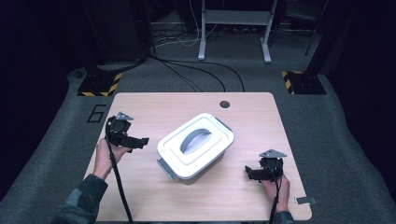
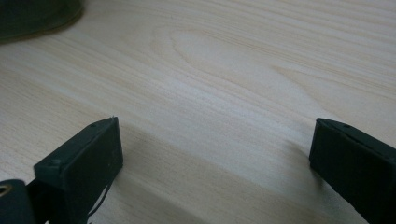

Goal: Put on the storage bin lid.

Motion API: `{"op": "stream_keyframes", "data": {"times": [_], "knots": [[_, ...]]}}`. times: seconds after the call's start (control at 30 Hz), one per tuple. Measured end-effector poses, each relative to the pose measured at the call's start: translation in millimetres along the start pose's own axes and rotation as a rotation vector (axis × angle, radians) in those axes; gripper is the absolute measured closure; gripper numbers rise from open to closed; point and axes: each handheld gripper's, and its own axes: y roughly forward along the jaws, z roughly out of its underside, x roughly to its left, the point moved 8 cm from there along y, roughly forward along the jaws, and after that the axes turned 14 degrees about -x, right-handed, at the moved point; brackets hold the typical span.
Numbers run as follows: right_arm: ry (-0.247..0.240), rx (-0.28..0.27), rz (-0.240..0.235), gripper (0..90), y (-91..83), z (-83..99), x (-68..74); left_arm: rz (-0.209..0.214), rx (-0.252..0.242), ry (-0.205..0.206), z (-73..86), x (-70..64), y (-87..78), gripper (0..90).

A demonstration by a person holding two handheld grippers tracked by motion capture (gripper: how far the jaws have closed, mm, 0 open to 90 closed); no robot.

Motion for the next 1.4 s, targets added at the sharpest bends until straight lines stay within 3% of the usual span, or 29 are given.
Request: {"op": "stream_keyframes", "data": {"times": [0.13, 0.17, 0.37, 0.43, 0.87, 0.97, 1.13, 1.2, 1.23, 1.27, 1.3, 1.4], "knots": [[0.0, 0.0, 0.0, 2.1, 0.0, 0.0, 0.0, -0.005, 0.012, -0.023, 11.6, 5.8, 2.9, 0.0], [0.0, 0.0, 0.0, 2.0, 0.0, 0.0, 0.0, -0.006, 0.021, -0.041, 21.4, 10.3, 5.2, 0.0], [0.0, 0.001, 0.001, 2.0, 0.0, 0.0, 0.0, -0.015, 0.046, -0.091, 46.9, 18.8, 11.6, 0.0], [0.0, 0.0, 0.001, 2.1, 0.0, 0.0, 0.0, -0.008, 0.042, -0.124, 54.7, 19.5, 14.0, 0.0], [0.001, 0.0, 0.002, 2.0, 0.0, 0.0, 0.0, 0.0, 0.082, -0.186, 99.8, 26.0, 27.6, 0.0], [0.001, 0.001, 0.002, 2.1, -0.1, 0.0, 0.0, -0.039, 0.061, -0.181, 107.6, 29.2, 31.0, 0.0], [0.001, 0.0, 0.003, 2.1, 0.0, 0.0, 0.0, -0.059, 0.066, -0.178, 121.6, 32.8, 35.1, 0.0], [0.001, 0.0, 0.002, 2.0, 0.0, 0.0, 0.0, -0.068, 0.046, -0.182, 123.4, 33.3, 36.9, 0.0], [0.001, 0.0, 0.002, 2.0, 0.0, 0.0, -0.1, -0.089, 0.019, -0.154, 125.3, 34.7, 37.2, 0.0], [0.001, 0.0, 0.002, 2.0, 0.0, 0.0, -0.1, -0.089, 0.019, -0.154, 125.3, 34.7, 37.2, 0.0], [0.001, 0.0, 0.003, 2.1, 0.0, 0.0, -0.1, -0.095, 0.01, -0.12, 127.0, 33.8, 37.4, 0.0], [0.001, 0.001, 0.003, 2.0, -0.1, 0.1, -0.1, -0.116, -0.019, -0.076, 129.6, 31.8, 38.9, 0.0]]}}
